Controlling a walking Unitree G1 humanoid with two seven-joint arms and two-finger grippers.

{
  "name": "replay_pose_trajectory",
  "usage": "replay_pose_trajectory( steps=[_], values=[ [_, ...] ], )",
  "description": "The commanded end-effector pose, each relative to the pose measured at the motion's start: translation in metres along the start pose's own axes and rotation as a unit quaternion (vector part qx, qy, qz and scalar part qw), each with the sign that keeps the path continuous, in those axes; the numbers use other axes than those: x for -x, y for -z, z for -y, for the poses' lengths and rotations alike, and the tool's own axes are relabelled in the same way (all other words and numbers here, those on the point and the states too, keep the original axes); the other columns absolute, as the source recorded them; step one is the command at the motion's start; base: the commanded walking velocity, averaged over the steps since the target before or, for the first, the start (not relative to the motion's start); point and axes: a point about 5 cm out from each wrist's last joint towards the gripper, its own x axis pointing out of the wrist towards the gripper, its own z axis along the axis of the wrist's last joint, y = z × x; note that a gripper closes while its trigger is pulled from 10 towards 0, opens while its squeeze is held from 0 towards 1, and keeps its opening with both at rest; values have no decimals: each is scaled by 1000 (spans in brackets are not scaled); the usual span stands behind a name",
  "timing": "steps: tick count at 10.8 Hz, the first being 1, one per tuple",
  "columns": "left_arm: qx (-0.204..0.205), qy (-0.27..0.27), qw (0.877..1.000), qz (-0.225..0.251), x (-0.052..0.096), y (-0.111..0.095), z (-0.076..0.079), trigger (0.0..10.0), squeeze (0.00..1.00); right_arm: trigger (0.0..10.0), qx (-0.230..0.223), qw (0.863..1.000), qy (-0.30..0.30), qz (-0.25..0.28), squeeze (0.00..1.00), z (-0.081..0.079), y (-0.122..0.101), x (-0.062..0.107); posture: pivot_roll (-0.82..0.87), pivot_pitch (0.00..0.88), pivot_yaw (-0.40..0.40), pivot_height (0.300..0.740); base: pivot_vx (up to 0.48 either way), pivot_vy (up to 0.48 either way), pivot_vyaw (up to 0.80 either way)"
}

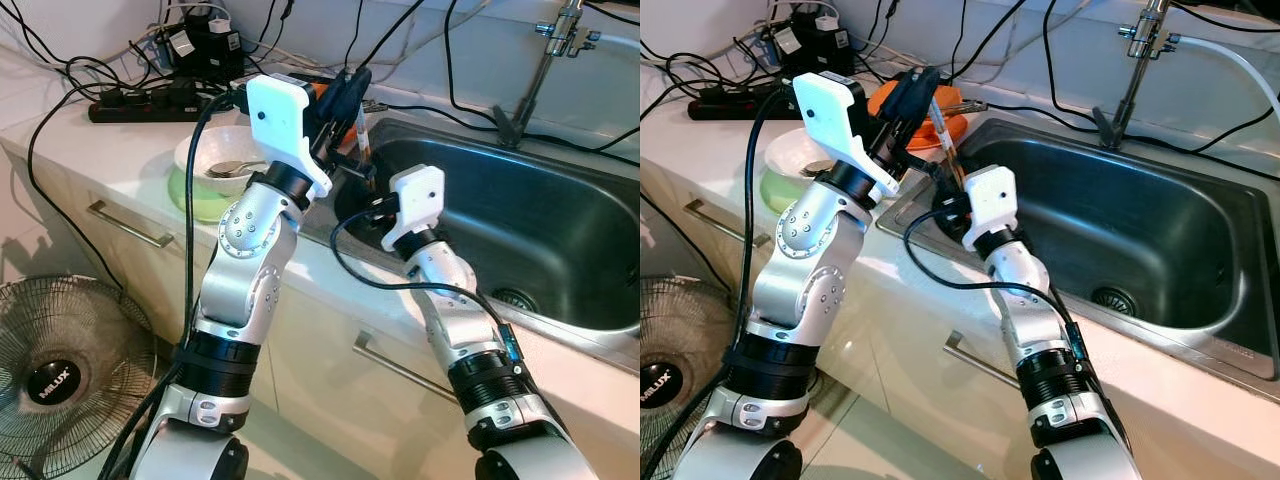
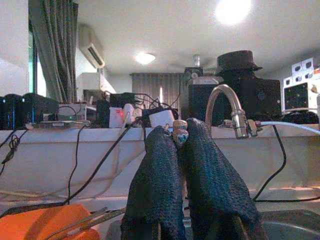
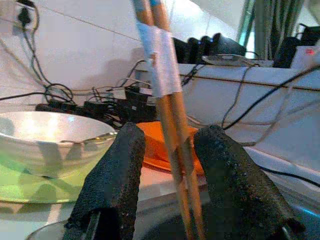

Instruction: Kitchen organization

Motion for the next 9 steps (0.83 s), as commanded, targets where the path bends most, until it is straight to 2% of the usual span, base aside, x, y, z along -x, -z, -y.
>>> replay_pose_trajectory(
  steps=[1, 9],
  values=[
    [-1, 3, 1000, -4, 0, 0, 2, 10000, 0, 10000, 4, 1000, 8, -1, 0, 3, -2, -2, 158, 7, -4, 740, 0, 0, 0],
    [14, 33, 999, -19, 0, 4, 11, 10000, 0, 10000, -2, 1000, 23, -5, 0, 3, -1, -5, 164, 6, -3, 740, 0, 0, 0]
  ],
)
